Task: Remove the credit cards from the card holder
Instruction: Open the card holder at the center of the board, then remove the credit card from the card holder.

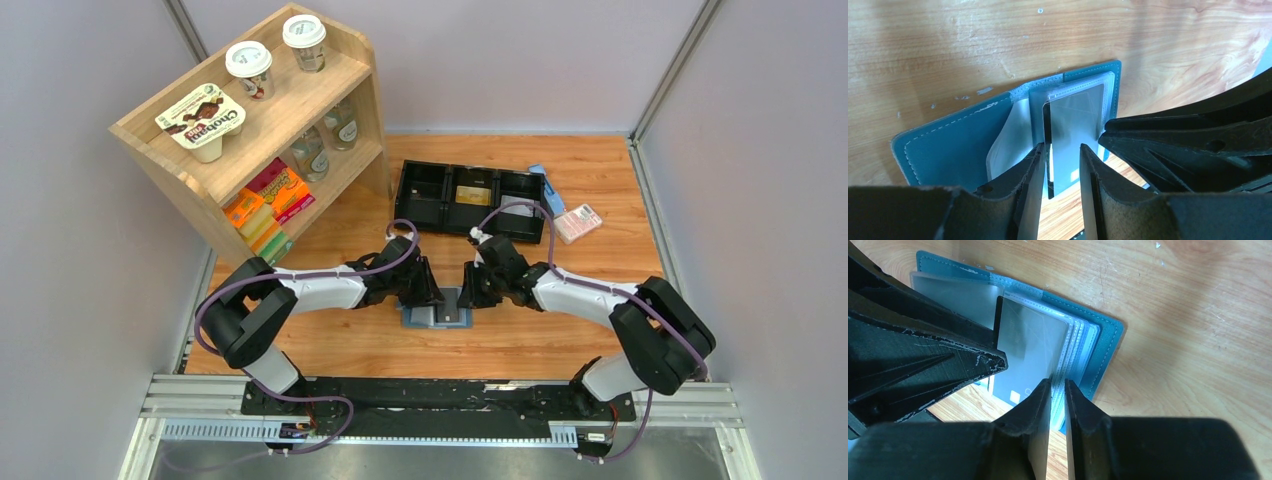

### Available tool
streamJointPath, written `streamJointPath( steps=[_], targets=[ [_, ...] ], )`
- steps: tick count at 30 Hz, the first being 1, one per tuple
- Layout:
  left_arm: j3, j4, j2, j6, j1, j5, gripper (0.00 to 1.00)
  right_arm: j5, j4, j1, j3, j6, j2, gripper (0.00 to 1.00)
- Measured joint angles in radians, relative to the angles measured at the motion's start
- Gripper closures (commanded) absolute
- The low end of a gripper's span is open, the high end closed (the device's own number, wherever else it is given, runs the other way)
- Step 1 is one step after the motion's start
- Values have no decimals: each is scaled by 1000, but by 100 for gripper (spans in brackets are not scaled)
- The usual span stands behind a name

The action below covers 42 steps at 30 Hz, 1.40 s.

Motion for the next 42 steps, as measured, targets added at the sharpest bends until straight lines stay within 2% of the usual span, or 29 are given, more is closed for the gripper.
streamJointPath(
  steps=[20,42],
  targets=[
    [-63,81,0,-45,27,15,62,-26,48,-4,-2,0,31,81],
    [-218,297,-56,-62,42,18,79,-44,107,-11,1,5,68,82]
  ],
)
